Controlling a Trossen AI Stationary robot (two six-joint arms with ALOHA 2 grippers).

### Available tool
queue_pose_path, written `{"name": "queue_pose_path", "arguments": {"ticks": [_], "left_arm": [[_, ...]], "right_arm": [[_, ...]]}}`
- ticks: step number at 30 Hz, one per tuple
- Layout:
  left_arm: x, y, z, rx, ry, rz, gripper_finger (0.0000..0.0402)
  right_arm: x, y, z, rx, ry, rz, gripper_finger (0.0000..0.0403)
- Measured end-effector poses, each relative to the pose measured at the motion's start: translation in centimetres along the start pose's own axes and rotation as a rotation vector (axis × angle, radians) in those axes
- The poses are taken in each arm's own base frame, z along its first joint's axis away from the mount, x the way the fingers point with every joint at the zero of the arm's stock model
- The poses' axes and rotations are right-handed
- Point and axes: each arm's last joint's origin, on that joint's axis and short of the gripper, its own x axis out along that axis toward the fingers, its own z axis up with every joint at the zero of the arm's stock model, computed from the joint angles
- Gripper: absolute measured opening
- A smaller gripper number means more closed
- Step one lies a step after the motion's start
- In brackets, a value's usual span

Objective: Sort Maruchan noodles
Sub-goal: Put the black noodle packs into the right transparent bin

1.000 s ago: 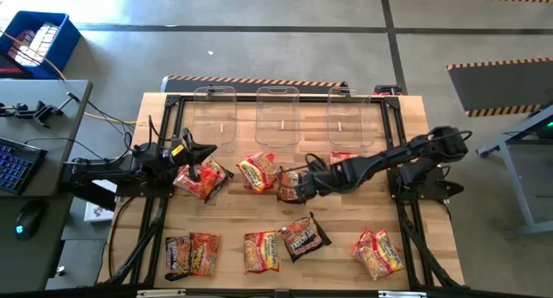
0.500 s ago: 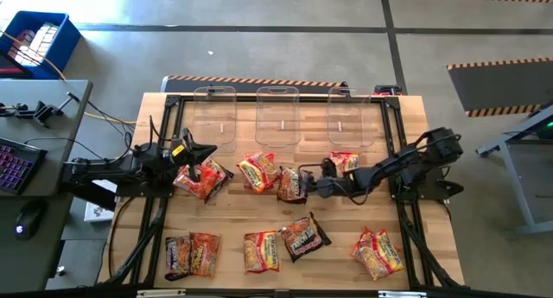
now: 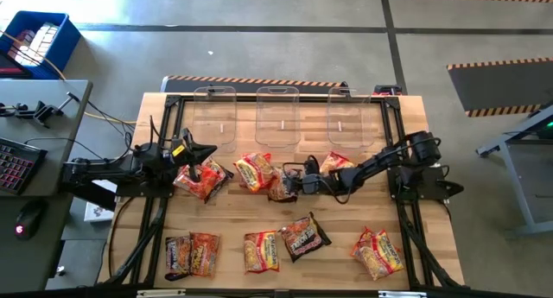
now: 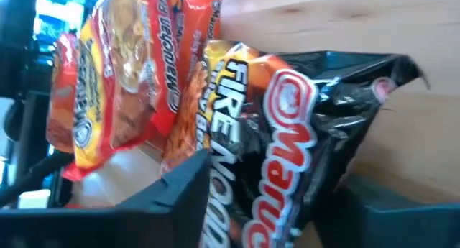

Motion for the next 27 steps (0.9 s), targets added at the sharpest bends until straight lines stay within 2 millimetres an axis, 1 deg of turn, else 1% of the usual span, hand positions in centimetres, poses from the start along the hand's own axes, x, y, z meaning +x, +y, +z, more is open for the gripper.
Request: {"name": "queue_pose_path", "arguments": {"ticks": [5,6,8,13,16,18,22,25,27], "left_arm": [[0.0,0.0,0.0,0.0,0.0,0.0,0.0003],[0.0,0.0,0.0,0.0,0.0,0.0,0.0003],[0.0,0.0,0.0,0.0,0.0,0.0,0.0003],[0.0,0.0,0.0,0.0,0.0,0.0,0.0003],[0.0,0.0,0.0,0.0,0.0,0.0,0.0003],[0.0,0.0,0.0,-0.001,0.0,0.0,0.0003],[0.0,0.0,0.0,-0.001,0.001,-0.001,0.0003],[0.0,0.0,0.0,-0.001,0.001,0.0,0.0003],[0.0,0.0,0.0,0.0,0.003,0.0,0.0003]], "right_arm": [[0.1,0.5,0.0,-0.06,0.009,-0.003,0.0049],[0.1,0.5,0.0,-0.076,0.015,-0.004,0.003],[0.0,0.7,0.0,-0.108,0.03,0.002,0.0011],[-0.8,1.2,0.3,-0.169,0.082,0.013,0.0017],[-1.9,1.8,1.1,-0.215,0.093,0.012,0.0014],[-2.8,2.5,1.9,-0.256,0.088,0.002,0.001],[-5.4,4.6,4.4,-0.37,0.088,-0.041,0.0009],[-8.4,6.8,7.3,-0.499,0.094,-0.116,0.0008],[-11.0,8.3,9.7,-0.612,0.091,-0.197,0.0008]]}}
